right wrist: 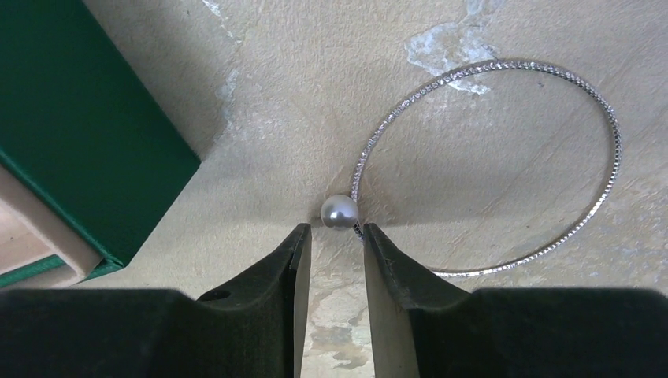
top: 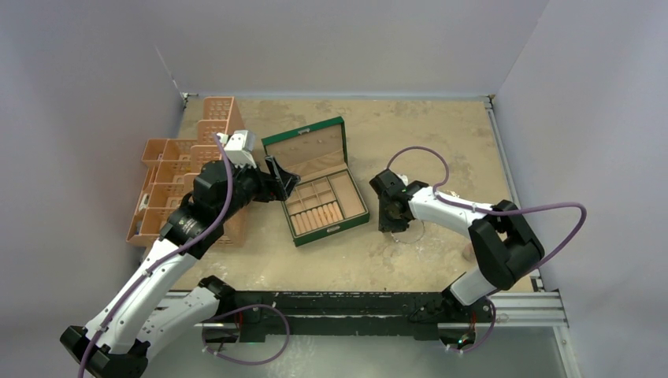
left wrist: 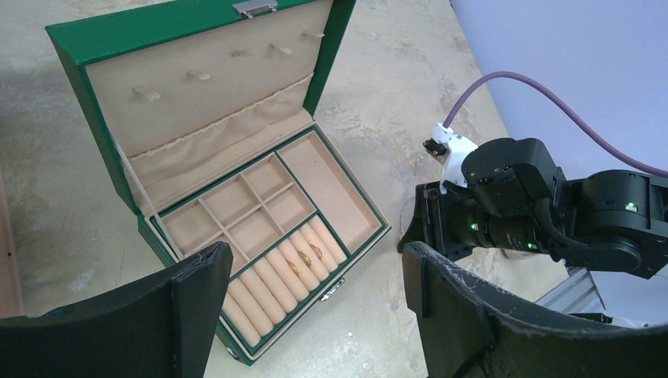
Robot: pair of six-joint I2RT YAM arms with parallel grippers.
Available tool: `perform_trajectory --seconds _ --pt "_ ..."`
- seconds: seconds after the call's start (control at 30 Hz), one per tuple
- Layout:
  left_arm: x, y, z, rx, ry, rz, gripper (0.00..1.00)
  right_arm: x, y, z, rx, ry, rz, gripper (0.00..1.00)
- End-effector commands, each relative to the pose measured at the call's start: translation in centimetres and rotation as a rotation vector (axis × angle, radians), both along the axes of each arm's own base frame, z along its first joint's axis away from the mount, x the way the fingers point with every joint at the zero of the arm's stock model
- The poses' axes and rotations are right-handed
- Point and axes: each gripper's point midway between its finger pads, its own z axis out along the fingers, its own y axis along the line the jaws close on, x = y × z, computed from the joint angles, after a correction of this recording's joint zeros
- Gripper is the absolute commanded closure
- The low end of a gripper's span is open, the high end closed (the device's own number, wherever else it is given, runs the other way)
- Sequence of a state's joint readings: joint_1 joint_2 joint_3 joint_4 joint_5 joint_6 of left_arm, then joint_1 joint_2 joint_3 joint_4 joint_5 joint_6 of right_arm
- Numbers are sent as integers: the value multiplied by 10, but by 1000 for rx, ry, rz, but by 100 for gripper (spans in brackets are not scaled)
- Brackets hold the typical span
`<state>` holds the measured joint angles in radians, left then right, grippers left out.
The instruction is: Organize the mixed jewelry
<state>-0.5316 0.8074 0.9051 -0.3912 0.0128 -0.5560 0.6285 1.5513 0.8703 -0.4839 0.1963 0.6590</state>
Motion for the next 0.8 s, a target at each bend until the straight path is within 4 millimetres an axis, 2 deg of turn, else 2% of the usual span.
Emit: perform_trajectory --seconds 0.0,0.27,0.47,0.57,0.63,0.77 --pt "1 0 7 -1 -30 -3 21 -1 -7 7 -29 -9 -43 67" --pt "0 1 7 -1 -31 -3 21 -4 -11 2 -38 -8 -84 68" --pt "1 1 7 1 -29 1 21 -9 -8 -6 -12 14 -94 71" --pt "1 1 7 0 -27 1 21 -5 -3 -3 4 3 -94 73" --pt "0 1 7 -2 -26 -2 21 2 2 1 20 -22 -80 76" --pt "-1 -2 8 -4 -28 -16 21 13 7 1 13 -35 -56 92"
